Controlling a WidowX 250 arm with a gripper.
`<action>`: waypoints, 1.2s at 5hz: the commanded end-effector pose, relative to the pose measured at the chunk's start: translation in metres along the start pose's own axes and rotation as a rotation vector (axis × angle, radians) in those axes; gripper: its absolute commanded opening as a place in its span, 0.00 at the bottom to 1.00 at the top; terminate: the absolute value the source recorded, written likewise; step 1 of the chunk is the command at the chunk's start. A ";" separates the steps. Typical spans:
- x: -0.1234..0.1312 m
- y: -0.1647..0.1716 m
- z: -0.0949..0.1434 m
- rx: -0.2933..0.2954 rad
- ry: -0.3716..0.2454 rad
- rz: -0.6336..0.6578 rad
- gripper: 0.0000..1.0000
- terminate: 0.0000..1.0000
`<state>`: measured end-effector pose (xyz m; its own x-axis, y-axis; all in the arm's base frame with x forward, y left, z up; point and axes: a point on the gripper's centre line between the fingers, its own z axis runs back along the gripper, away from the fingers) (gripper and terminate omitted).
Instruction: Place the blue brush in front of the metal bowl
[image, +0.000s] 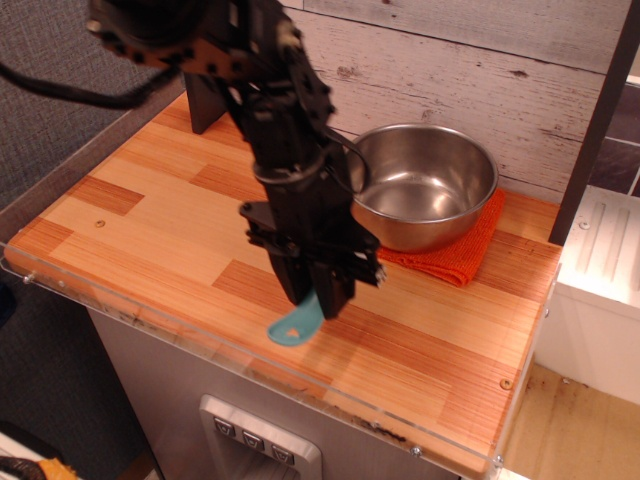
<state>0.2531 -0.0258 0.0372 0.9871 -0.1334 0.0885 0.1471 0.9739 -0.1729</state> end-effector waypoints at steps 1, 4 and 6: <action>0.003 0.000 -0.010 0.030 0.038 0.014 0.00 0.00; 0.014 0.038 0.026 0.042 -0.041 0.106 1.00 0.00; 0.038 0.131 0.079 0.053 -0.130 0.236 1.00 0.00</action>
<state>0.3061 0.1070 0.0810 0.9834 0.1236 0.1328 -0.1008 0.9808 -0.1667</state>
